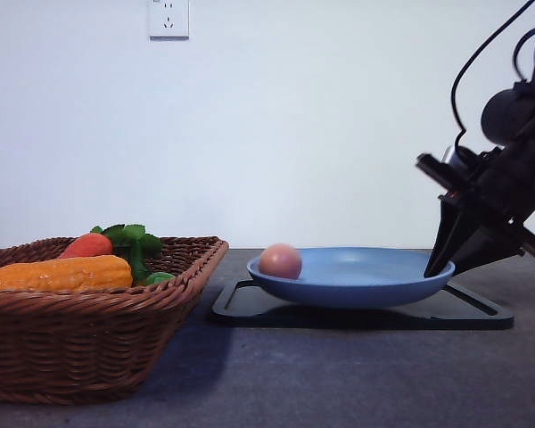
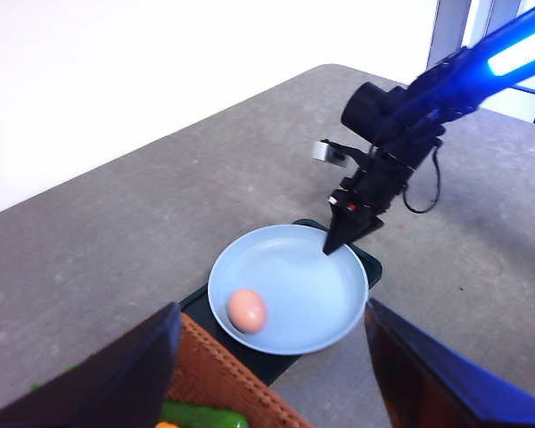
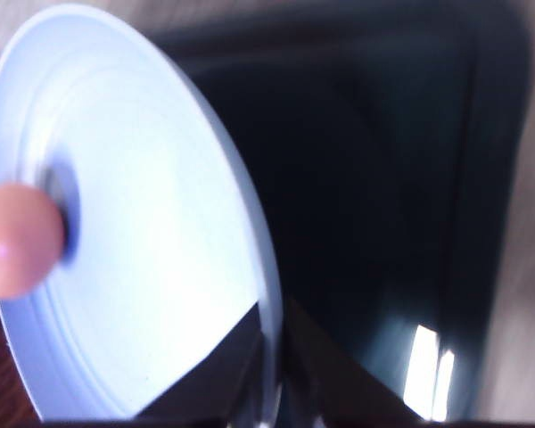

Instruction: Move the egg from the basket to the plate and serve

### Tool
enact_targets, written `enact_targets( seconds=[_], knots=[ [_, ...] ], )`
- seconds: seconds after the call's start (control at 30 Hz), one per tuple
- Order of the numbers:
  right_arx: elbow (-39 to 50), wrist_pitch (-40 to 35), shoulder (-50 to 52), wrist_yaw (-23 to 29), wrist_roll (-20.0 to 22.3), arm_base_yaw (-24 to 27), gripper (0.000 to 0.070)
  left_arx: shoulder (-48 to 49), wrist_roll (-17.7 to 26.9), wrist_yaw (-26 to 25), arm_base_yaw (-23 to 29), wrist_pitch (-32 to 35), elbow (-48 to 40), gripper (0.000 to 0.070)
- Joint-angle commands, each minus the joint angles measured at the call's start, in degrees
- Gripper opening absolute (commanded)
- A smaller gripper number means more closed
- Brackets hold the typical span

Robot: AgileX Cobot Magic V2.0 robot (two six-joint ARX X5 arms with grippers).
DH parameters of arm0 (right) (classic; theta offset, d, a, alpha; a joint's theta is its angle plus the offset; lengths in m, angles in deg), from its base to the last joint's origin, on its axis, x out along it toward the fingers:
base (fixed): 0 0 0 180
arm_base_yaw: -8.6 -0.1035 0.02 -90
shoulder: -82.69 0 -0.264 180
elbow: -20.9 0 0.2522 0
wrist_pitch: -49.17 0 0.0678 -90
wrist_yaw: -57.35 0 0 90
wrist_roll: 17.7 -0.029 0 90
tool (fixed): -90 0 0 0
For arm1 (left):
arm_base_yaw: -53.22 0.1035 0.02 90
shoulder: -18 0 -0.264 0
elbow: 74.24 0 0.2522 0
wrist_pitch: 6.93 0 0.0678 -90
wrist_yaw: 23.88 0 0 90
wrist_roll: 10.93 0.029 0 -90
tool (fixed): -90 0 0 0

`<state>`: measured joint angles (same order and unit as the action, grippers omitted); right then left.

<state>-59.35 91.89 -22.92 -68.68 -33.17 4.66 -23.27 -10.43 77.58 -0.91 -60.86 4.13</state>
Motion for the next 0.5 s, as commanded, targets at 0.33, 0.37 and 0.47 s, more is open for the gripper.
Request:
enact_targets(
  seconds=[0.33,0.37,0.47],
  knots=[
    [-2.24,-1.27,-3.36,0.51,-0.15,0.07,0.0115,-0.20,-1.21,0.62,-0.46,-0.98,1.34,0.0426],
    [-2.24,-1.43,-3.36,0.50,-0.14,0.07,0.0163,-0.29,-1.21,0.62,-0.46,-0.98,1.34,0.0426],
    [-2.26,-2.38,-3.35,0.35,0.50,0.15,0.0237,-0.49,-1.21,0.62,-0.46,-0.96,1.34,0.0426]
  ],
)
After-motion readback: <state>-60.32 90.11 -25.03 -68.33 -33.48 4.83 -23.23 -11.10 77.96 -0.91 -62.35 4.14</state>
